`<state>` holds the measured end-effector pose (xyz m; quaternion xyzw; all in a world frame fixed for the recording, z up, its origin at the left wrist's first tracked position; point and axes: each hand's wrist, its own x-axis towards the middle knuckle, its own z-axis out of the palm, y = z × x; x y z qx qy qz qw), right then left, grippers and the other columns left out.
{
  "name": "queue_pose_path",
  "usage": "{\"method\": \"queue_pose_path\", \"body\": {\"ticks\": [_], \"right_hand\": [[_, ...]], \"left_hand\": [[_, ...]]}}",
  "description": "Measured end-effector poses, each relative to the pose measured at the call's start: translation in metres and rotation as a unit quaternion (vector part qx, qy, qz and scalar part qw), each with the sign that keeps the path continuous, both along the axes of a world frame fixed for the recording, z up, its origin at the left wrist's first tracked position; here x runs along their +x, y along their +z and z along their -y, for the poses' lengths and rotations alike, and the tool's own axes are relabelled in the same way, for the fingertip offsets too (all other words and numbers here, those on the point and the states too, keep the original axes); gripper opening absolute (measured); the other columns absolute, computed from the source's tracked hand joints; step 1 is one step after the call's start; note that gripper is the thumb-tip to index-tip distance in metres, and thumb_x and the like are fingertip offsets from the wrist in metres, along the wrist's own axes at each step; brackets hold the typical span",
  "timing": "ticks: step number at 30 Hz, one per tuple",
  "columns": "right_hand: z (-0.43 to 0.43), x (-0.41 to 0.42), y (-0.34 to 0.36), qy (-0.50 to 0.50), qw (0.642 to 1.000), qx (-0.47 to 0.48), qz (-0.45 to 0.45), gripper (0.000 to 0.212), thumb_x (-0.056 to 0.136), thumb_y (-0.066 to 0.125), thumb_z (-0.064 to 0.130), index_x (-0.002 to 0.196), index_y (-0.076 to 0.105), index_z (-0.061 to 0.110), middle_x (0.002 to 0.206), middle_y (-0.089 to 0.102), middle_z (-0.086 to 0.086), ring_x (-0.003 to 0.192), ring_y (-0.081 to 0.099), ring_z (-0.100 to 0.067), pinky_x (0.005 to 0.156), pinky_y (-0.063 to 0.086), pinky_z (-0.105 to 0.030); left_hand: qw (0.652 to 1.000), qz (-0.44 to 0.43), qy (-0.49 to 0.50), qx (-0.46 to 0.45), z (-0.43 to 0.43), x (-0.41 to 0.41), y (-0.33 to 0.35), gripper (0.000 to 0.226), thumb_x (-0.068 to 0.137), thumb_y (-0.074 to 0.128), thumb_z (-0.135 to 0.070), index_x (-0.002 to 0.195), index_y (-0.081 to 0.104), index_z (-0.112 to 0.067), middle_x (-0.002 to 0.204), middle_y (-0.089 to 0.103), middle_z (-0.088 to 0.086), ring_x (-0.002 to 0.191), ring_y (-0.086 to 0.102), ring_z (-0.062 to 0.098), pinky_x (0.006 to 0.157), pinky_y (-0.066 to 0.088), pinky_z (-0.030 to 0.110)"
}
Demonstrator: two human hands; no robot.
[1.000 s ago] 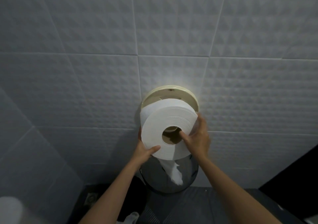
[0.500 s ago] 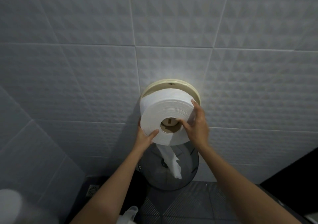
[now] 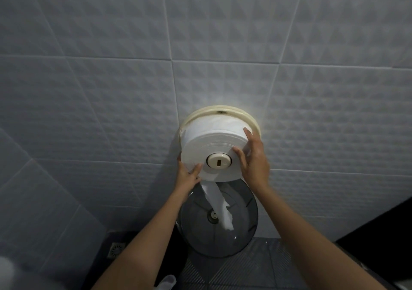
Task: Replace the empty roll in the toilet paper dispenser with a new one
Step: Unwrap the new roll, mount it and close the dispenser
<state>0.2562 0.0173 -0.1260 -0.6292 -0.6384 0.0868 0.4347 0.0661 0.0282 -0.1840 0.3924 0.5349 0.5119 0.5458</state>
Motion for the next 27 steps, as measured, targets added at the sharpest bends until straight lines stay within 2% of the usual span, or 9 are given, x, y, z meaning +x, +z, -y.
{"method": "queue_pose_path", "body": {"ticks": [4,7,11,14,17,20,22,25,27], "right_hand": [[0.000,0.001,-0.001,0.001,1.000,-0.003,-0.005,0.060,0.091,0.053,0.046,0.143,0.026,0.037,0.151,0.034,0.000,0.123,0.050,-0.026,0.084,0.054,-0.046],[0.003,0.000,0.002,0.013,0.999,-0.015,-0.026,0.061,0.091,0.053,0.045,0.144,0.025,0.035,0.151,0.033,-0.002,0.130,0.043,-0.026,0.093,0.050,-0.049],[0.020,0.002,-0.006,0.013,0.999,-0.022,-0.037,0.068,0.092,0.051,0.046,0.148,0.018,0.025,0.154,0.027,-0.003,0.139,0.032,-0.023,0.107,0.039,-0.048],[0.060,-0.001,-0.036,-0.007,0.998,-0.043,-0.051,0.077,0.093,0.048,0.046,0.151,0.004,0.022,0.160,0.010,-0.003,0.146,0.014,-0.019,0.116,0.026,-0.045],[0.108,-0.004,-0.077,0.018,0.995,-0.099,-0.013,0.077,0.093,0.039,0.054,0.152,0.002,0.019,0.161,0.005,-0.002,0.147,0.006,-0.015,0.119,0.018,-0.042],[0.148,0.002,-0.118,0.077,0.979,-0.165,0.097,0.080,0.090,0.021,0.068,0.151,0.010,0.018,0.160,0.002,0.002,0.148,0.000,-0.014,0.120,0.005,-0.044],[0.167,0.009,-0.140,0.105,0.959,-0.198,0.175,0.085,0.087,0.015,0.073,0.152,0.010,0.019,0.160,-0.001,0.004,0.147,-0.007,-0.015,0.120,-0.001,-0.048],[0.182,0.019,-0.164,0.128,0.931,-0.235,0.246,0.089,0.085,0.014,0.078,0.152,0.008,0.019,0.160,-0.003,0.003,0.147,-0.012,-0.017,0.116,-0.008,-0.051],[0.185,0.023,-0.171,0.133,0.925,-0.233,0.271,0.089,0.085,0.018,0.077,0.151,0.017,0.016,0.160,0.008,-0.002,0.147,-0.004,-0.021,0.114,-0.006,-0.052]], "left_hand": [[1.000,0.000,-0.010,0.006,0.001,0.001,0.001,0.071,0.090,0.059,-0.012,0.145,0.016,-0.023,0.138,0.039,0.001,0.124,0.043,0.021,0.077,0.054,0.036],[1.000,-0.011,-0.012,-0.009,0.006,0.001,0.000,0.063,0.093,0.057,-0.018,0.144,0.020,-0.019,0.133,0.041,-0.003,0.120,0.046,0.018,0.083,0.052,0.039],[0.997,-0.076,0.006,-0.013,0.020,0.000,-0.009,0.060,0.088,0.062,-0.035,0.138,0.032,-0.019,0.137,0.050,0.003,0.122,0.052,0.022,0.099,0.048,0.046],[0.992,-0.127,0.004,0.003,0.041,0.007,-0.020,0.065,0.091,0.060,-0.023,0.145,0.026,-0.016,0.139,0.050,0.005,0.124,0.053,0.022,0.096,0.043,0.029],[0.974,-0.222,-0.037,-0.021,0.063,0.010,-0.042,0.076,0.092,0.059,-0.023,0.151,0.013,-0.012,0.149,0.040,0.010,0.129,0.050,0.024,0.099,0.041,0.029],[0.916,-0.368,-0.160,0.029,0.078,0.008,-0.066,0.072,0.093,0.055,-0.024,0.152,0.014,-0.014,0.154,0.030,0.010,0.140,0.035,0.026,0.112,0.030,0.035],[0.854,-0.442,-0.263,0.085,0.081,0.007,-0.076,0.065,0.095,0.050,-0.021,0.151,0.017,-0.017,0.158,0.022,0.008,0.144,0.025,0.024,0.116,0.023,0.034],[0.705,-0.568,-0.394,0.160,0.074,0.008,-0.098,0.061,0.095,0.046,-0.023,0.151,0.019,-0.021,0.160,0.014,0.005,0.147,0.016,0.023,0.120,0.014,0.039],[0.619,-0.618,-0.447,0.187,0.067,0.013,-0.108,0.062,0.096,0.045,-0.025,0.151,0.017,-0.022,0.161,0.010,0.005,0.149,0.009,0.022,0.120,0.005,0.040]]}}
